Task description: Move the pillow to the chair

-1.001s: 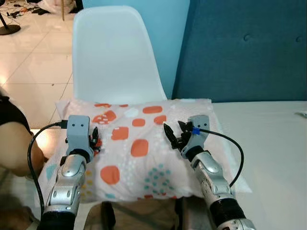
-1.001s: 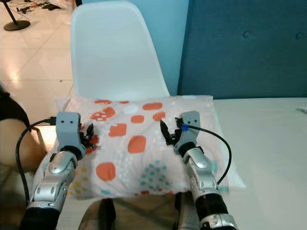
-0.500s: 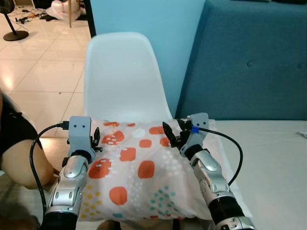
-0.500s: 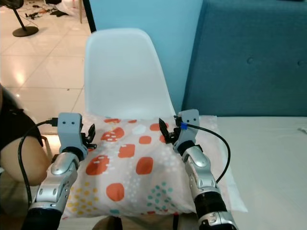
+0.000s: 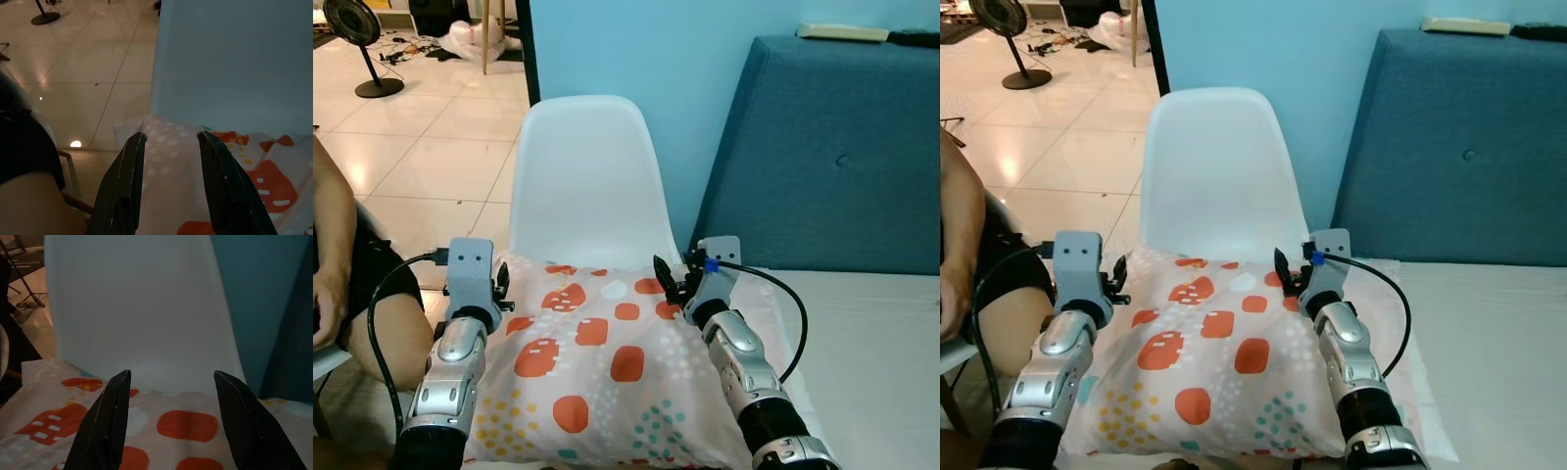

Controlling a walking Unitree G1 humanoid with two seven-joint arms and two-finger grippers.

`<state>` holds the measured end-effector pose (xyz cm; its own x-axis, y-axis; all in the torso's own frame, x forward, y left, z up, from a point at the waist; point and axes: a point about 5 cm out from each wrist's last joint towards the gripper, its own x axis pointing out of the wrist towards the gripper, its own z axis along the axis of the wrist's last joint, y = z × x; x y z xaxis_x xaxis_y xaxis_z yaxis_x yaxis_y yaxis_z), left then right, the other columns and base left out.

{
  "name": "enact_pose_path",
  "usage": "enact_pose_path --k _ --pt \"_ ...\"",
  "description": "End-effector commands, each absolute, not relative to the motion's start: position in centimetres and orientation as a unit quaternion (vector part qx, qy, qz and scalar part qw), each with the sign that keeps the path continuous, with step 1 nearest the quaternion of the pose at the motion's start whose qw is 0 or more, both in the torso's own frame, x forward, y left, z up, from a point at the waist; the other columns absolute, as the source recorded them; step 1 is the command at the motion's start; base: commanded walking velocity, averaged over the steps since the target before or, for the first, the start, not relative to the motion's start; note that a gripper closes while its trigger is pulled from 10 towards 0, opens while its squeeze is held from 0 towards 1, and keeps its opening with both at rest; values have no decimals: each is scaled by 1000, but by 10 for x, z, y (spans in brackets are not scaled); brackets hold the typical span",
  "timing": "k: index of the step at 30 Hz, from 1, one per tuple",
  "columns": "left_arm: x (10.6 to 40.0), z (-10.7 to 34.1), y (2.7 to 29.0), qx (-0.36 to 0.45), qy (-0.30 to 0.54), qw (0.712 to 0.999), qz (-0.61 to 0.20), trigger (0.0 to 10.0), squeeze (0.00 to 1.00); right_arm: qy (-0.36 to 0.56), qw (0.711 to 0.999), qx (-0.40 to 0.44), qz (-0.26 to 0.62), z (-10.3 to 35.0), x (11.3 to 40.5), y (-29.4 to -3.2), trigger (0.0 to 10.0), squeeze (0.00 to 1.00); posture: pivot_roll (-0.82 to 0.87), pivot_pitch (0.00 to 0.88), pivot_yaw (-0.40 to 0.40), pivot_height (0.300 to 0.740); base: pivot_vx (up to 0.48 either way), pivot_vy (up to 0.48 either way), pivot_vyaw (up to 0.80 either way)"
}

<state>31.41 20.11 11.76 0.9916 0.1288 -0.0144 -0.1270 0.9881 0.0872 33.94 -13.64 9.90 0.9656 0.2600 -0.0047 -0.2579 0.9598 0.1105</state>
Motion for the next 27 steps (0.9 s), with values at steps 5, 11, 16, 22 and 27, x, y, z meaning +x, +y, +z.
enact_pose_path --k 5,11,16,22,27 --pt "317 118 204 56 11 996 63 10000 0 17 991 52 124 96 339 -140 10000 0 29 25 -23 647 0 0 0" --pt "317 112 200 65 16 996 59 10000 0 32 991 38 122 88 335 -140 10000 0 20 34 -21 647 0 0 0" --pt "315 108 197 66 23 996 57 10000 0 38 991 30 121 84 333 -140 10000 0 18 34 -21 647 0 0 0" --pt "314 107 197 65 23 996 57 10000 0 24 991 51 123 88 333 -141 10000 0 15 38 -17 647 0 0 0" --pt "315 107 195 62 22 996 57 10000 0 1 990 63 126 96 334 -142 10000 0 13 40 -17 667 0 0 0"
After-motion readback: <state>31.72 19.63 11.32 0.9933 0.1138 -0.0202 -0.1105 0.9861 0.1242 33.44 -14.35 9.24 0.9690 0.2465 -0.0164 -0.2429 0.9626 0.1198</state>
